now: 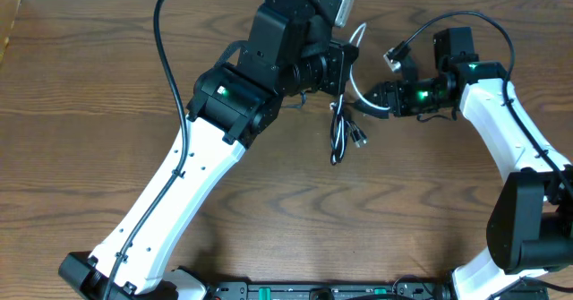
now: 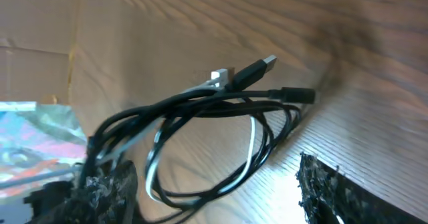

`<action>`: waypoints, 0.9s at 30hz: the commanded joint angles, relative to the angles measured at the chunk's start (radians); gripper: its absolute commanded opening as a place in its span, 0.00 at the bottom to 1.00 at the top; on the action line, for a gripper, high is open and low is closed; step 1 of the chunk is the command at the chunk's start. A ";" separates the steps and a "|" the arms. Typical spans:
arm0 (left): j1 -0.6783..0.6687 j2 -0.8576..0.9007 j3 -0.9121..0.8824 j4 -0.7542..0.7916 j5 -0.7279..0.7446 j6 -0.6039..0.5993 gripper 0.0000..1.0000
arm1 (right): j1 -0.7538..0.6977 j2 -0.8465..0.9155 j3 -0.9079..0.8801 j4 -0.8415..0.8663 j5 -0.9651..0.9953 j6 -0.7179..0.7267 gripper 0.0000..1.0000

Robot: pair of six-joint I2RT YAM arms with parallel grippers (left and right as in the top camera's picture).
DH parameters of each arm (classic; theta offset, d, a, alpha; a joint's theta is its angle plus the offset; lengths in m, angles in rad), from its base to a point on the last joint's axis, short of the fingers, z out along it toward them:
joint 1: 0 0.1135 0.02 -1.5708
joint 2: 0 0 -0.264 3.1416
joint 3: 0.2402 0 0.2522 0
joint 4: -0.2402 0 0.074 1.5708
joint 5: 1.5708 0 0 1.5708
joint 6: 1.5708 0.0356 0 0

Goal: Untangle cables

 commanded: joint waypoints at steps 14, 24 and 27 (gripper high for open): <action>0.011 -0.050 0.008 0.032 -0.013 -0.005 0.07 | 0.139 -0.024 -0.006 0.029 0.013 0.211 0.68; 0.011 -0.050 0.008 0.032 -0.013 -0.005 0.08 | 0.237 0.000 -0.007 0.062 0.007 0.230 0.68; 0.011 -0.050 0.008 0.032 -0.013 -0.005 0.08 | 0.257 0.026 -0.007 0.090 0.019 0.273 0.67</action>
